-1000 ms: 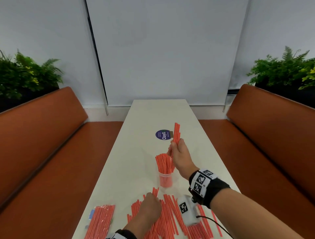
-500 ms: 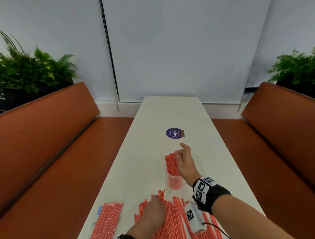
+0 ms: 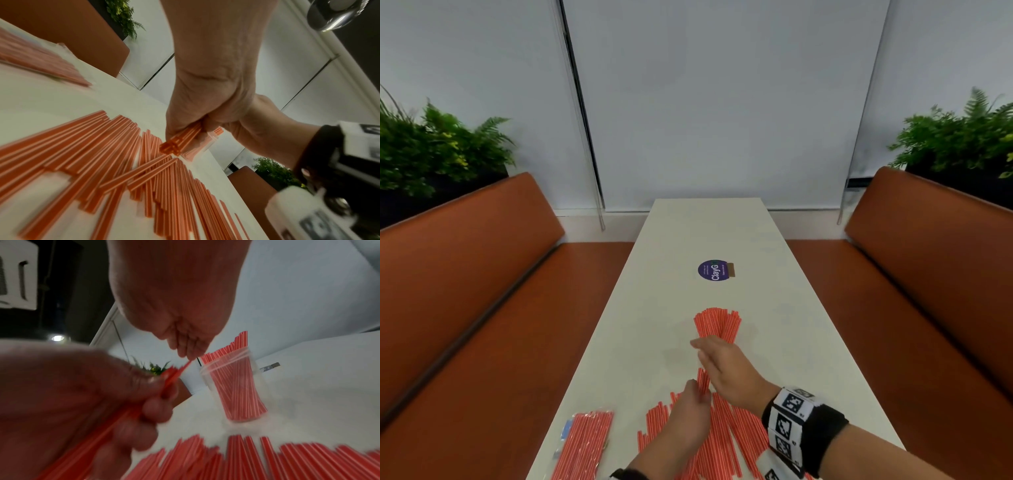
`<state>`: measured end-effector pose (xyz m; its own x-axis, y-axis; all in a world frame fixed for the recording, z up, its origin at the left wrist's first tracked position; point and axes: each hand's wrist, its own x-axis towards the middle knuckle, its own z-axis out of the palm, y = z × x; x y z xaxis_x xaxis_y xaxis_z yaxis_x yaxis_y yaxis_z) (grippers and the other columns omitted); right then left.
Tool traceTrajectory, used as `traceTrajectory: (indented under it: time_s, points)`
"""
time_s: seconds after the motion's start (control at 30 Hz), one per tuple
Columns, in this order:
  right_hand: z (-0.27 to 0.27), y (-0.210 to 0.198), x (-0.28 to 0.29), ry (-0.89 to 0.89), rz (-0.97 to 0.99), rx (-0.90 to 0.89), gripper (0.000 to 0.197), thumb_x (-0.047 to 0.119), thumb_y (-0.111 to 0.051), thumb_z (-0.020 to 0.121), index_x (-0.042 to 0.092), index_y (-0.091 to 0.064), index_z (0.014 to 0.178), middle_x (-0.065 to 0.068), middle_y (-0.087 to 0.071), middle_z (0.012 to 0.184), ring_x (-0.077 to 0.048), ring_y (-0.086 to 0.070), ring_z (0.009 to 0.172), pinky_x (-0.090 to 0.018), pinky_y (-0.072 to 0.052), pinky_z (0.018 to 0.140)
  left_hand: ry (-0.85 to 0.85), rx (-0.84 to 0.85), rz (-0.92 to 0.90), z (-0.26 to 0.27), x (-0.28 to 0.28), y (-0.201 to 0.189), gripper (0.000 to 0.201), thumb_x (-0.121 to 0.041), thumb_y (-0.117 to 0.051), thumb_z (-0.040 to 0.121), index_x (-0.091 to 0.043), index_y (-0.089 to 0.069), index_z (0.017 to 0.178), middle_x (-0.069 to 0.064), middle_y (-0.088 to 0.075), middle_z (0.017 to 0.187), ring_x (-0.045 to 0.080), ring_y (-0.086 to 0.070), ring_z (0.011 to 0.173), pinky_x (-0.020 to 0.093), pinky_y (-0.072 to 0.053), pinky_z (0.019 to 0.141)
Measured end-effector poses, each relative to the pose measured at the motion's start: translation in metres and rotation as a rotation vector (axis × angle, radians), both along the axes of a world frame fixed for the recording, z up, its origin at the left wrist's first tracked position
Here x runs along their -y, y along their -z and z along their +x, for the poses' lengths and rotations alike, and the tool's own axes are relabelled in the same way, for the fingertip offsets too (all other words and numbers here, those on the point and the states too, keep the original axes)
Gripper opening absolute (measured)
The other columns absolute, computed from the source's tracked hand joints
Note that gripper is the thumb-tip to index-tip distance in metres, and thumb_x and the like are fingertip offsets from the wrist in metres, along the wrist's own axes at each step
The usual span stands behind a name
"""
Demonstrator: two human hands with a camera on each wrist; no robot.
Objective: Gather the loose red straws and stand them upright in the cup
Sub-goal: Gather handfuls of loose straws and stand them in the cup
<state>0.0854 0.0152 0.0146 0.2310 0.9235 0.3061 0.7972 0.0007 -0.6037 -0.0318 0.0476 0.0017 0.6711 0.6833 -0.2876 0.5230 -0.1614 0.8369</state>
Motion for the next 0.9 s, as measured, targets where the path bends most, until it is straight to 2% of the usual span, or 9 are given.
traceTrajectory:
  time_s: [0.1,0.2,0.27,0.37,0.47,0.6,0.7,0.8,0.9]
  points:
    - [-0.008,-0.004,0.011,-0.051,-0.153,-0.023,0.038,0.019,-0.035,0.101,0.001,-0.049,0.132,-0.014,-0.055,0.133,-0.022,-0.05,0.124,-0.022,-0.034,0.105,0.022,0.087,-0.046,0.0,0.002,-0.006,0.019,-0.019,-0.031,0.1,-0.015,-0.047,0.108,-0.004,-0.057,0.085,0.008,-0.055,0.075,0.022,-0.046,0.064]
    - [-0.012,-0.014,0.019,-0.083,-0.202,-0.073,0.036,0.015,-0.036,0.1,-0.005,-0.052,0.126,-0.019,-0.058,0.128,-0.027,-0.052,0.12,-0.031,-0.038,0.105,0.046,0.141,-0.083,-0.001,0.007,-0.01,0.022,-0.015,-0.031,0.099,-0.014,-0.049,0.112,-0.003,-0.052,0.068,0.007,-0.047,0.055,0.019,-0.039,0.05]
    - [-0.011,-0.017,0.023,-0.061,-0.205,-0.222,0.039,0.018,-0.037,0.101,0.003,-0.044,0.137,-0.01,-0.051,0.138,-0.019,-0.045,0.13,-0.027,-0.033,0.111,0.034,0.177,-0.14,-0.003,0.008,-0.013,0.02,-0.02,-0.03,0.101,-0.017,-0.049,0.11,-0.001,-0.05,0.062,0.008,-0.044,0.048,0.021,-0.038,0.047]
    - [-0.008,-0.015,0.031,0.158,-0.166,-0.577,0.042,0.032,-0.038,0.1,0.009,-0.049,0.133,-0.005,-0.056,0.129,-0.017,-0.049,0.123,-0.033,-0.035,0.111,-0.049,0.267,-0.142,-0.003,0.007,-0.024,0.019,-0.025,-0.032,0.101,-0.016,-0.048,0.105,-0.001,-0.049,0.064,0.009,-0.044,0.052,0.023,-0.04,0.052]
    - [-0.014,-0.008,0.043,0.264,-0.253,-1.204,0.056,0.05,-0.041,0.094,0.0,-0.054,0.115,-0.014,-0.059,0.096,-0.025,-0.058,0.085,-0.035,-0.051,0.079,-0.172,0.421,-0.052,0.003,0.006,-0.038,0.017,-0.022,-0.033,0.102,-0.011,-0.046,0.1,-0.001,-0.051,0.074,0.011,-0.05,0.065,0.023,-0.042,0.061]
    - [-0.034,-0.015,0.051,0.259,-0.228,-1.721,0.055,0.045,-0.041,0.096,-0.003,-0.056,0.118,-0.023,-0.06,0.121,-0.034,-0.062,0.104,-0.044,-0.051,0.092,-0.204,0.498,-0.057,0.013,0.017,-0.047,0.013,-0.023,-0.034,0.101,-0.02,-0.046,0.098,0.001,-0.061,0.091,0.012,-0.061,0.084,0.026,-0.05,0.073]
    - [-0.04,-0.027,0.047,0.304,-0.041,-1.805,0.036,0.029,-0.045,0.098,0.001,-0.064,0.11,-0.022,-0.063,0.118,-0.032,-0.063,0.106,-0.045,-0.055,0.088,-0.167,0.475,-0.062,0.017,0.026,-0.046,0.011,-0.023,-0.034,0.101,-0.018,-0.044,0.102,-0.001,-0.064,0.099,0.015,-0.065,0.095,0.027,-0.054,0.078]
    - [-0.03,-0.026,0.042,0.365,0.059,-1.739,0.031,0.013,-0.039,0.099,-0.002,-0.064,0.106,-0.023,-0.066,0.11,-0.03,-0.063,0.103,-0.04,-0.052,0.092,-0.145,0.412,0.015,0.021,0.022,-0.049,0.013,-0.018,-0.035,0.101,-0.013,-0.047,0.104,0.002,-0.063,0.098,0.018,-0.063,0.097,0.027,-0.051,0.082]
    - [-0.017,-0.025,0.036,0.374,0.096,-1.66,0.03,-0.002,-0.035,0.092,-0.008,-0.064,0.099,-0.019,-0.068,0.096,-0.027,-0.061,0.093,-0.034,-0.053,0.081,-0.135,0.363,0.059,0.027,0.012,-0.054,0.015,-0.017,-0.036,0.101,-0.015,-0.051,0.101,0.0,-0.063,0.098,0.019,-0.061,0.099,0.031,-0.05,0.091]
